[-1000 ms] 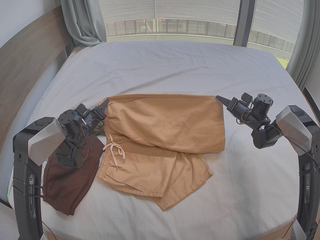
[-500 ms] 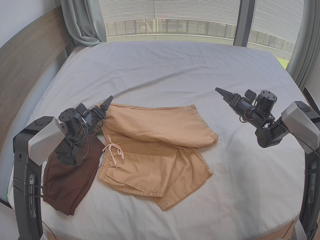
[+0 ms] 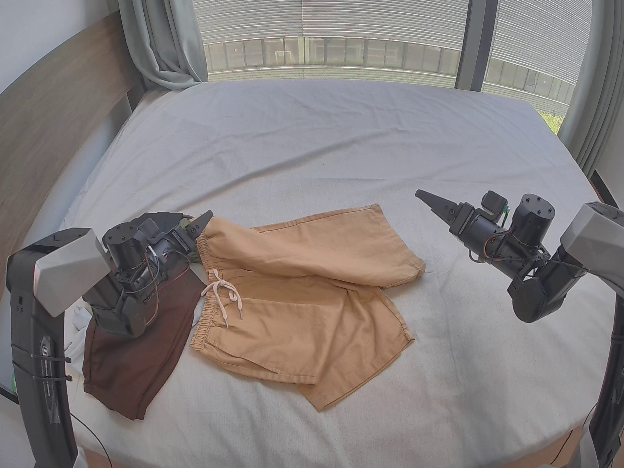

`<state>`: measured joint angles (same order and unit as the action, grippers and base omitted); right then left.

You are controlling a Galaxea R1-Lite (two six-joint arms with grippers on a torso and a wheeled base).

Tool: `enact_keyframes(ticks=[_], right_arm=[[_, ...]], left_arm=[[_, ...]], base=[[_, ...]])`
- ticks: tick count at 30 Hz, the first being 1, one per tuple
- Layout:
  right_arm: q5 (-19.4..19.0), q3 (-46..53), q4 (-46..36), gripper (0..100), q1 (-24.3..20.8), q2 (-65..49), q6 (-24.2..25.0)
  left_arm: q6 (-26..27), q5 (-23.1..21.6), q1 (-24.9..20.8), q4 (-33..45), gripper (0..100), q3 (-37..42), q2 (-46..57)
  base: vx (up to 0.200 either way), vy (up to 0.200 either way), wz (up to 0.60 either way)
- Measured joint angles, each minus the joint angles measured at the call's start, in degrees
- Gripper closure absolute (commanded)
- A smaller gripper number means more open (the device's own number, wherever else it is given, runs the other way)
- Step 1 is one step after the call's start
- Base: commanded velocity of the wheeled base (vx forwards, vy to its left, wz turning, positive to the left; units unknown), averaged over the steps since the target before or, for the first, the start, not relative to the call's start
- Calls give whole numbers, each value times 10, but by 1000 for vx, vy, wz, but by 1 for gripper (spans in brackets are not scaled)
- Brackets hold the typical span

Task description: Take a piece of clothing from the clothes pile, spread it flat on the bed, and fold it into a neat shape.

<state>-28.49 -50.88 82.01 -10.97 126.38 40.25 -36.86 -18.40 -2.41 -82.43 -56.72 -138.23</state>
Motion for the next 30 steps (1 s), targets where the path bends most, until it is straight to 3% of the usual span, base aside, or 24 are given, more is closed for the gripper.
enact_keyframes(ticks=[14,18,25,30], right_arm=[[0,154,24,0,-62,-113,-3],[-2,208,48,0,-70,-147,-41],[-10,255,61,0,-56,-168,-66],[-58,274,62,0,-31,-160,-66]], left_arm=[[6,-93,16,-54,0,239,132],[32,-107,19,-60,0,286,174],[82,-161,30,-62,0,348,219],[115,-179,43,-62,0,374,224]], base=[[0,0,0],[0,0,0],[0,0,0],[0,0,0]])
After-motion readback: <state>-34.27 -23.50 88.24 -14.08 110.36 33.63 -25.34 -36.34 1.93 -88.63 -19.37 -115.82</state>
